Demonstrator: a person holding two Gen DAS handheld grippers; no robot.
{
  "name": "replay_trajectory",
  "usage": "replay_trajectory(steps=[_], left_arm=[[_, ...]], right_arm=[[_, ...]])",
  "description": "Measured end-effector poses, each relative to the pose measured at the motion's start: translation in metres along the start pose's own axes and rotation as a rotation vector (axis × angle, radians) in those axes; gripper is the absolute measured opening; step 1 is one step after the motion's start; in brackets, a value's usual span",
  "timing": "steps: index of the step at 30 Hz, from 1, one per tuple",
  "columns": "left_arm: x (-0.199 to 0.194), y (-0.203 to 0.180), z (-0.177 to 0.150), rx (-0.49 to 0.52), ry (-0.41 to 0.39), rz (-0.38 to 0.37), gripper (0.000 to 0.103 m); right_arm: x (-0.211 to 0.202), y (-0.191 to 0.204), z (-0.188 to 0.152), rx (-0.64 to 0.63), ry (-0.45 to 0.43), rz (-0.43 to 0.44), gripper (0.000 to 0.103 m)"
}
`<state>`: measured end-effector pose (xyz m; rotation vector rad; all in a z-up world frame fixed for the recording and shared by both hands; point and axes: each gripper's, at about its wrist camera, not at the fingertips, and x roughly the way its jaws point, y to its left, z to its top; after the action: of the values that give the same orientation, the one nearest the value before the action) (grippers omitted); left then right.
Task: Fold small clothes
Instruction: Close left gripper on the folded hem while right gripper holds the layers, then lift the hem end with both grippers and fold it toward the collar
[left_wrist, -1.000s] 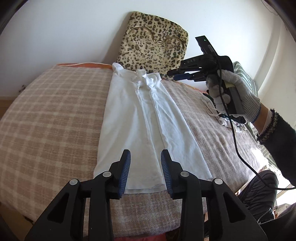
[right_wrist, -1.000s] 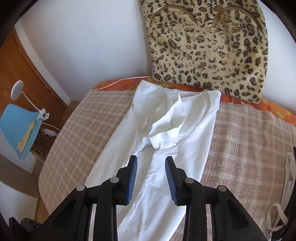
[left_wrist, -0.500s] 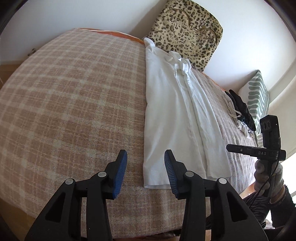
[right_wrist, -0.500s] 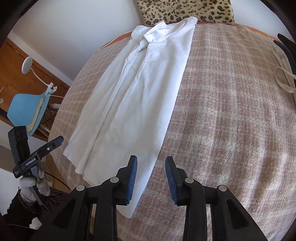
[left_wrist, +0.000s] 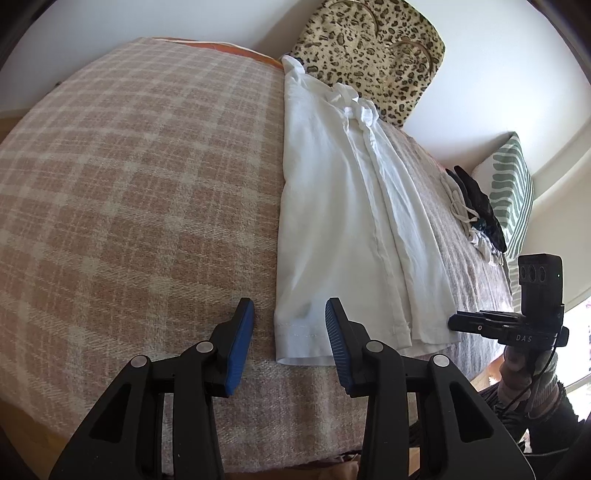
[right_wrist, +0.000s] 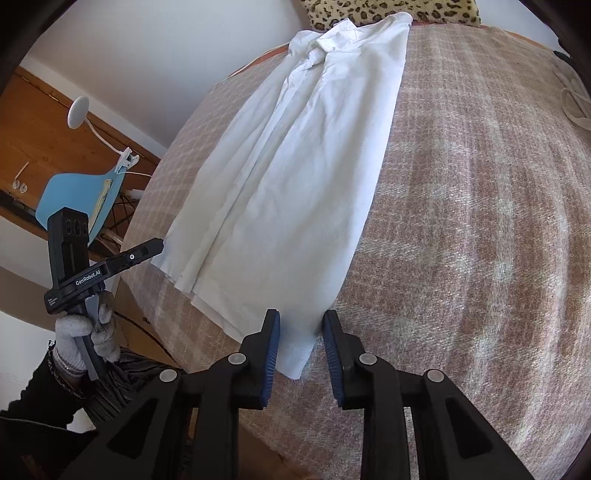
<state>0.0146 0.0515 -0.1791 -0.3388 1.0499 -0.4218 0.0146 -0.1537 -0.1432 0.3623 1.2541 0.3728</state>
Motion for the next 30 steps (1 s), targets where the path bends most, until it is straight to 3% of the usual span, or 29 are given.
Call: replay_trajectory(steps=[1,2,8,11,13,14,18,22,25,27,30], left_arm=[[0.001,-0.002,0.0,0.011,0.005,-0.003,0.011],[0.002,-0.003,-0.001,0.021,0.007,-0.001,0.003],[-0.007,-0.008,0.001,0.056,-0.039,-0.004,0.004],[-0.008,-0.003,0.002,0.036,-0.028,-0.023,0.006],[-0.009,0.004,-0.001,0.006,-0.013,-0.002,0.014],[-0.008,0.007,-0.003,-0.009,-0.007,0.002,0.023],[-0.007,0.017,-0.006,-0.057,0.006,-0.027,0.025],[-0.004,0.014,-0.007,-0.052,0.03,-0.069,0.021],[-0.004,0.007,-0.008,-0.005,0.046,-0.072,0.003],[-0.007,0.005,-0.008,0.008,0.036,-0.077,0.003],[-0.013,0.002,-0.006,0.002,0.02,-0.103,0.003]], right_arm=[[0.001,0.003,-0.003,-0.005,-0.007,-0.01,0.013],[0.001,0.002,-0.003,-0.011,-0.011,-0.013,0.006],[0.0,0.007,0.002,0.021,-0.034,0.027,0.002],[-0.001,0.001,0.0,0.021,-0.021,0.049,0.01],[0.0,-0.003,-0.002,0.035,-0.012,0.084,0.032],[0.0,-0.004,-0.004,0.038,-0.018,0.104,0.033],[-0.002,-0.006,-0.011,0.037,-0.03,0.128,0.034],[-0.003,-0.017,-0.013,0.073,-0.038,0.156,0.025],[-0.003,-0.02,-0.015,0.079,-0.042,0.16,0.013],[-0.002,-0.02,-0.017,0.065,-0.04,0.152,0.005],[0.0,-0.017,-0.018,0.073,-0.049,0.165,0.003]])
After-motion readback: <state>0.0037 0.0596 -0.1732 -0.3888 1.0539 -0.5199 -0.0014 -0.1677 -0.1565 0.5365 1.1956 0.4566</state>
